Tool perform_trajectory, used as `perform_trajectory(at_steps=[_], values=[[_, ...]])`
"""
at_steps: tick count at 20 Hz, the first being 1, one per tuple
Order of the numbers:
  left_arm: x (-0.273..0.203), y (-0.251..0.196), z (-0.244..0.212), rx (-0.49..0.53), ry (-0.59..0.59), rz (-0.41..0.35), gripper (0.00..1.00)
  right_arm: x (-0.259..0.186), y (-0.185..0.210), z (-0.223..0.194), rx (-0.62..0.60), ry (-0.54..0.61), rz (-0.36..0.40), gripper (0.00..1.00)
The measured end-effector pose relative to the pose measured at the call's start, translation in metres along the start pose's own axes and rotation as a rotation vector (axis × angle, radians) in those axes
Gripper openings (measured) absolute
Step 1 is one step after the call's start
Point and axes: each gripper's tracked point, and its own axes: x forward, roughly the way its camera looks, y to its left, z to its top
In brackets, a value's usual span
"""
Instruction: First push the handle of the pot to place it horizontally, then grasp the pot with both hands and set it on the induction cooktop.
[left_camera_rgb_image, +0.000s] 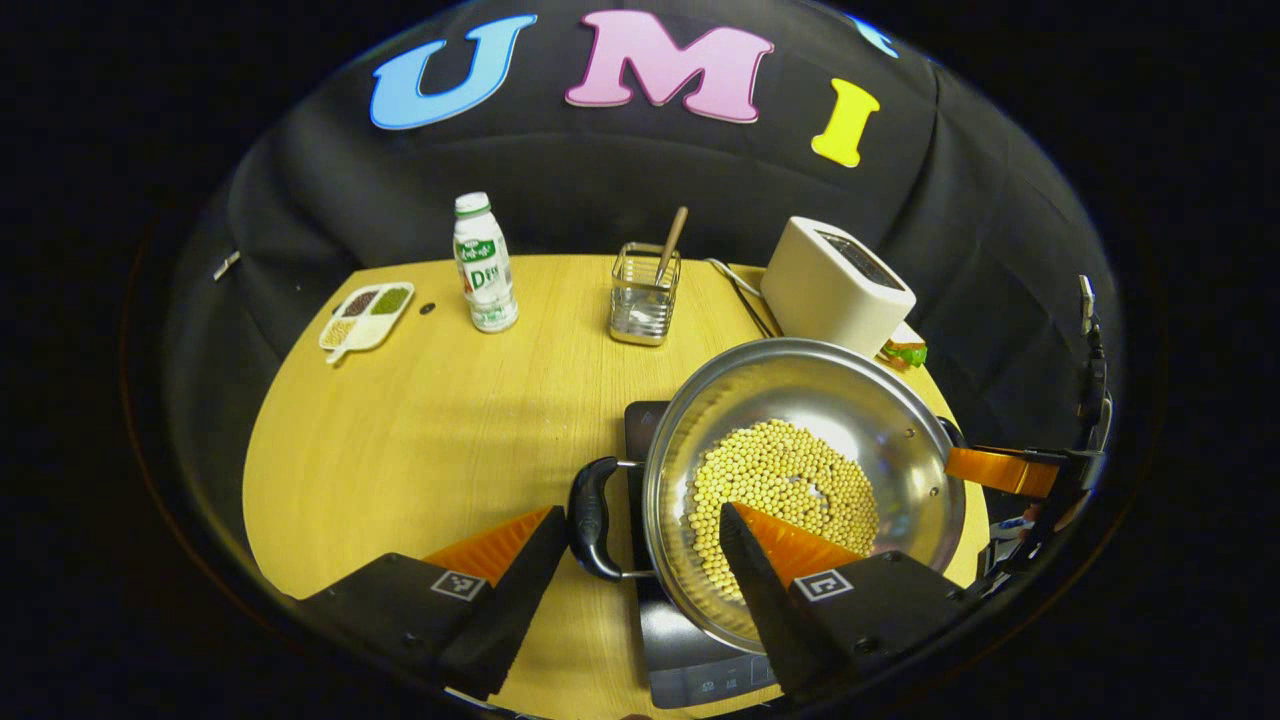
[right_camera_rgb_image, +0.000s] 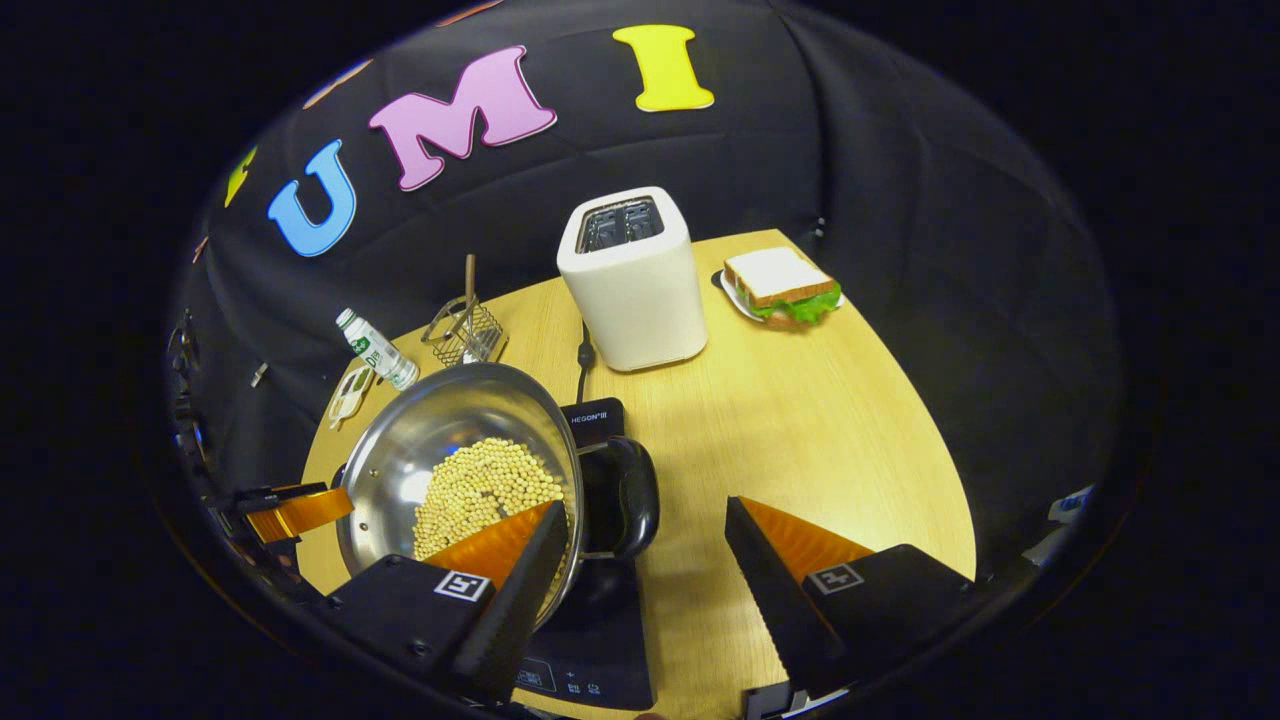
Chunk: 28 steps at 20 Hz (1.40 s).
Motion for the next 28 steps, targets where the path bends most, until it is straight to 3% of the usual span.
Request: perform_trajectory(at_steps=[4,8,13,17,21,28], values=[[-0.065,-0.003,0.034,0.084,-0.207,0.039,0.96,-0.055,0.0,0.023,-0.019,-0.149,-0.028,0.99],[-0.146,0.006,0.066,0.076,-0.442,0.072,0.95,-0.119,0.012,0.061,-0.093,-0.359,-0.053,0.99],[-0.235,0.035,0.068,0.043,-0.645,0.166,0.95,-0.202,0.045,0.093,-0.181,-0.606,-0.039,0.99],[-0.302,0.051,0.054,0.085,-0.762,0.252,0.95,-0.25,0.064,0.091,-0.161,-0.734,-0.008,0.99],[-0.334,0.059,0.017,0.036,-0.819,0.275,0.96,-0.272,0.058,0.071,-0.244,-0.816,-0.043,0.98],[-0.328,0.051,-0.032,-0.041,-0.807,0.252,0.95,-0.267,0.07,0.018,-0.278,-0.751,0.006,0.98]])
